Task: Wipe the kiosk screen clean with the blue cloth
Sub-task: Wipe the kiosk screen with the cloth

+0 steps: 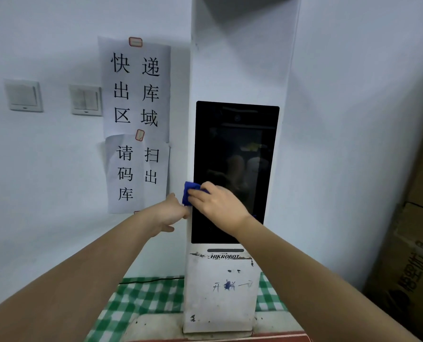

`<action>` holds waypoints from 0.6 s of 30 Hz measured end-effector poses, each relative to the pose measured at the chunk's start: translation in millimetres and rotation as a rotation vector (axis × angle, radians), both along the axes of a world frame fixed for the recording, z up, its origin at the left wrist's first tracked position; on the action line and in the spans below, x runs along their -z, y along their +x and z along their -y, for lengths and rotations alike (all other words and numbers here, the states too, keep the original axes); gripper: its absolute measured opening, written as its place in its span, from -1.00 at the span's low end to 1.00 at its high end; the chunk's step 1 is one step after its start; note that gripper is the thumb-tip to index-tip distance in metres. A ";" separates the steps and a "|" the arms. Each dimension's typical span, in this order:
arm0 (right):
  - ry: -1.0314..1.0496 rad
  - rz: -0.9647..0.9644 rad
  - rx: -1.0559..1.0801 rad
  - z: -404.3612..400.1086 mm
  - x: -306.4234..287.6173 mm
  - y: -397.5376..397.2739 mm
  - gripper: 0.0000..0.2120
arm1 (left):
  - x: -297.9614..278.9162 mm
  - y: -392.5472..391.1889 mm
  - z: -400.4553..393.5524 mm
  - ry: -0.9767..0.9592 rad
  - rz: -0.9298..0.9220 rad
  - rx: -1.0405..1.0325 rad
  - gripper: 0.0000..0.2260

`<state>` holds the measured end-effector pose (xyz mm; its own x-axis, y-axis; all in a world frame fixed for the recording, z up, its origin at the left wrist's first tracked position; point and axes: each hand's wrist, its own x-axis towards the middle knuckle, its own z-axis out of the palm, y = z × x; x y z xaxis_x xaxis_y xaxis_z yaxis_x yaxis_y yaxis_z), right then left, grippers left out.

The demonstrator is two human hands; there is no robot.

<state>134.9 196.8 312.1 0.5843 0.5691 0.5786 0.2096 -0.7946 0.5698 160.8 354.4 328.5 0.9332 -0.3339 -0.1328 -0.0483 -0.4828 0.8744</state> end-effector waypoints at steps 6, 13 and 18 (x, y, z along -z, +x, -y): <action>0.121 0.050 -0.036 3.5 10.9 -5.5 -0.56 | -0.9 -0.7 -0.1 -0.002 0.006 -0.005 -0.37; 0.139 0.078 -0.011 20.8 -3.9 -12.1 -0.57 | -2.2 -2.5 6.2 -0.002 -0.004 0.045 -0.34; 0.130 0.023 -0.007 25.3 13.7 -15.2 -0.51 | -4.5 -8.2 13.7 -0.009 -0.002 0.048 -0.22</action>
